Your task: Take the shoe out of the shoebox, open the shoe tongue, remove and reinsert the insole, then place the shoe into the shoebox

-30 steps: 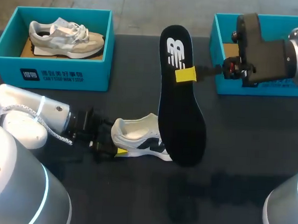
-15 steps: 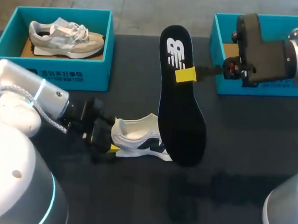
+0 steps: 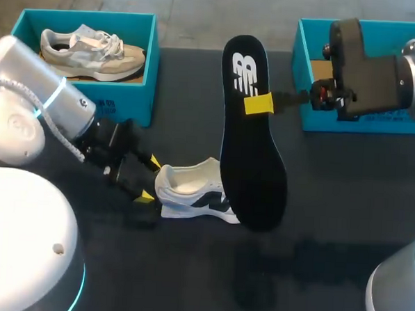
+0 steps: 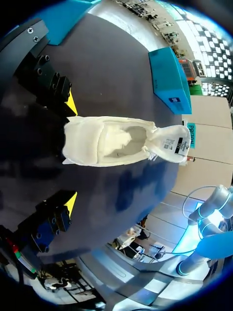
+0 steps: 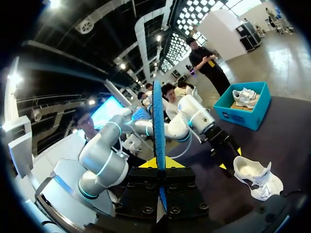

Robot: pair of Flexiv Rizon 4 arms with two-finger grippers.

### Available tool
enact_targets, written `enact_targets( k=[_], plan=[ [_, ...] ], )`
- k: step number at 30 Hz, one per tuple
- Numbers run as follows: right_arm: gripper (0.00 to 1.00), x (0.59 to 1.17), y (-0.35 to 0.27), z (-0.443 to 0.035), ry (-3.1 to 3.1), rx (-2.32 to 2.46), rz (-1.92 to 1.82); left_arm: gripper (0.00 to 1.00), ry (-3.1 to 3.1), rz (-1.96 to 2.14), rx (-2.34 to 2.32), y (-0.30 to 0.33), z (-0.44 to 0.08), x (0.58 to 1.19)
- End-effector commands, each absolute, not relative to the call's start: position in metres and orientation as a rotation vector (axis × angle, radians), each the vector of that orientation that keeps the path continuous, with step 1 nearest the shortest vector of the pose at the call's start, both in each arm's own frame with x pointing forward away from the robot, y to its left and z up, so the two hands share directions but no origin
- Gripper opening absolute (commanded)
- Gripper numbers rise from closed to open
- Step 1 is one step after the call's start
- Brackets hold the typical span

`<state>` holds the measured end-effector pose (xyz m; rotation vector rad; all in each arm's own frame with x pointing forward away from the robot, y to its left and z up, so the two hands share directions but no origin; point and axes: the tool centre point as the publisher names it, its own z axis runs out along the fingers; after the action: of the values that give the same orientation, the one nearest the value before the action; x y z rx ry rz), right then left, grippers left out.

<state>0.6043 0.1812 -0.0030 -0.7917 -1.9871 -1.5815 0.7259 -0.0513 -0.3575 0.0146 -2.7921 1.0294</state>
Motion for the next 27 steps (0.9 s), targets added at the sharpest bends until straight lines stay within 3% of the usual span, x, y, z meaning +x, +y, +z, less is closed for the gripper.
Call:
enact_targets(
  k=[1,10,27],
  plan=[
    [0.00,0.605,0.183,-0.004,-1.988,-0.793,-1.579,1.00,-2.844,0.778,-0.018,-0.047,-0.337,0.728],
    [0.00,0.605,0.183,-0.004,-1.988,-0.793,-1.579,1.00,-2.884,0.715,-0.046,-0.055,-0.312,0.728],
    [0.00,0.605,0.183,-0.004,-1.988,-0.793,-1.579,1.00,-2.884,0.715,-0.046,-0.055,-0.312,0.728]
  ],
)
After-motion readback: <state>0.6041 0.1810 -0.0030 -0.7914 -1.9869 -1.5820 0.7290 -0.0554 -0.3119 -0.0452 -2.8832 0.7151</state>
